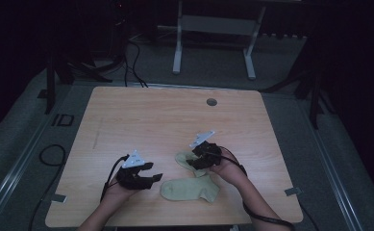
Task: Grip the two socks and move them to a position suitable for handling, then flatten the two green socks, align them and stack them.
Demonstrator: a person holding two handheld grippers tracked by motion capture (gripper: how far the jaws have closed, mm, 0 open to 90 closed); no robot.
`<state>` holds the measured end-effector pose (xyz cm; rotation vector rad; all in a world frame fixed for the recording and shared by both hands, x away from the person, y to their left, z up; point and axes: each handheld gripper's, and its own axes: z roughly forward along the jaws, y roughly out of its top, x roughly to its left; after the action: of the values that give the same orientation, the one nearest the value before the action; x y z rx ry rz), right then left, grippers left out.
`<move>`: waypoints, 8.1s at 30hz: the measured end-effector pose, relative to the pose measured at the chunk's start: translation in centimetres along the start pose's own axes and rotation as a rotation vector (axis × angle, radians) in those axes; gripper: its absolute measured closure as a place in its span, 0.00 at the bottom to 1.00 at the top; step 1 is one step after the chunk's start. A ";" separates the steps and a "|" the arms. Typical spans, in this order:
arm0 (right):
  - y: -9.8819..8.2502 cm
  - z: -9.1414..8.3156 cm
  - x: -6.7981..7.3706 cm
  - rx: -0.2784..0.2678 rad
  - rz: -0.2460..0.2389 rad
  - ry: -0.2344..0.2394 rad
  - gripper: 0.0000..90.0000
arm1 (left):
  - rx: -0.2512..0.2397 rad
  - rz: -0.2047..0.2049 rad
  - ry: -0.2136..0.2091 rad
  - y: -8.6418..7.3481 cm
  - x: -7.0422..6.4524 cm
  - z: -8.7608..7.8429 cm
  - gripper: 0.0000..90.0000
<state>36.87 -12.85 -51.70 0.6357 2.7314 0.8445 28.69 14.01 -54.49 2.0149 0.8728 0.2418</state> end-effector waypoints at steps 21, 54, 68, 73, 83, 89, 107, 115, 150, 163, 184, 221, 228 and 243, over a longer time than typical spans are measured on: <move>-1.0 1.7 -0.2 0.048 -0.010 -0.010 0.89 | 0.139 0.038 -0.009 5.7 2.7 9.9 0.53; -1.0 -1.8 -2.5 -0.015 0.116 -0.102 1.00 | 0.119 0.024 0.069 5.0 3.4 4.9 0.98; -2.8 0.9 -3.6 0.056 0.219 -0.112 0.92 | 0.151 0.005 0.088 3.4 4.2 5.7 0.95; -3.1 0.1 -3.4 0.034 0.215 -0.131 0.82 | 0.111 0.047 0.101 3.7 3.8 4.8 0.75; -2.8 -0.8 -2.3 -0.001 0.182 -0.117 1.00 | 0.100 0.054 0.075 3.9 2.7 5.6 0.98; -3.6 0.6 -2.8 0.050 0.195 -0.119 1.00 | 0.157 0.028 0.098 3.3 3.3 7.1 0.98; -4.8 0.3 -3.6 0.033 0.233 -0.106 1.00 | 0.155 0.021 0.073 2.6 2.7 6.4 0.98; -4.7 0.4 -3.6 0.033 0.234 -0.099 0.98 | 0.152 0.004 0.075 2.9 3.2 6.7 0.96; -5.8 -5.3 0.2 -0.070 0.185 -0.051 0.67 | 0.075 -0.020 -0.041 2.2 -0.4 -0.7 0.41; -9.9 -5.0 3.6 -0.010 0.205 -0.020 0.68 | 0.182 -0.038 -0.069 -1.2 -2.2 0.2 0.54; -10.5 -4.0 5.7 0.016 0.176 -0.076 0.94 | 0.210 0.000 -0.070 -1.5 -3.0 2.3 0.96; -2.7 -8.1 0.1 -0.147 0.181 -0.172 0.95 | 0.111 0.004 0.030 6.4 1.2 -1.1 0.98; -3.6 -5.4 -1.7 -0.083 0.235 -0.147 0.95 | 0.154 -0.024 0.022 5.8 2.4 1.4 0.98; -4.7 -1.9 -2.9 0.010 0.262 -0.135 0.95 | 0.221 -0.039 0.026 4.4 3.3 4.3 0.98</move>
<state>37.21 -18.62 -52.65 1.0305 2.5687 0.8090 35.31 11.85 -53.92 2.1999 0.9899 0.1551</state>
